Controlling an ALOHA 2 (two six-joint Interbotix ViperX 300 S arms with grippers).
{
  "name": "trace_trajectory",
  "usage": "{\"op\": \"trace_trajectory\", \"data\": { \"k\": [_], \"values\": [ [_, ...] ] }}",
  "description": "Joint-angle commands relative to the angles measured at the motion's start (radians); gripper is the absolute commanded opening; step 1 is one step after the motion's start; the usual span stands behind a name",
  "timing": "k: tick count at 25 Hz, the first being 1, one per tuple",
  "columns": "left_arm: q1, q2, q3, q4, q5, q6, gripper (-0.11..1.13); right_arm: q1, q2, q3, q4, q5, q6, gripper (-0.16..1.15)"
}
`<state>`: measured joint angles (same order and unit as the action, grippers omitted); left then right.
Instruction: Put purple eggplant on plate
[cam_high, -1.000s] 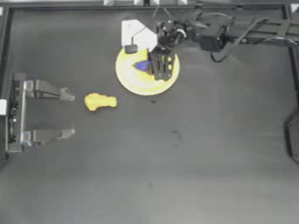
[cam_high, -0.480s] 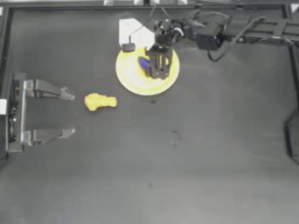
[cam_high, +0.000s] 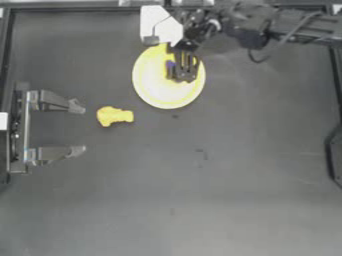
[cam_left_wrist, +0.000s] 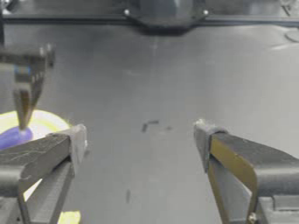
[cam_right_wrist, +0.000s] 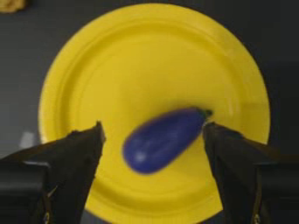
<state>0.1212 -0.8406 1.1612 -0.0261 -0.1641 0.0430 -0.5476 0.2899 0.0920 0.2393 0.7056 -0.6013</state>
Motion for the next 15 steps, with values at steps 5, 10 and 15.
{"op": "trace_trajectory", "data": {
  "k": [5,10,15],
  "values": [
    [0.005,0.009,-0.015,-0.002,-0.003,0.002,1.03,0.031,-0.196,0.110,0.144,-0.069,-0.078,0.96],
    [0.005,0.008,-0.015,-0.002,-0.003,0.003,1.03,0.074,-0.304,0.215,0.198,-0.129,-0.115,0.96],
    [0.005,0.003,-0.015,0.000,-0.003,0.005,1.03,0.114,-0.433,0.353,0.244,-0.235,-0.118,0.96]
  ]
}}
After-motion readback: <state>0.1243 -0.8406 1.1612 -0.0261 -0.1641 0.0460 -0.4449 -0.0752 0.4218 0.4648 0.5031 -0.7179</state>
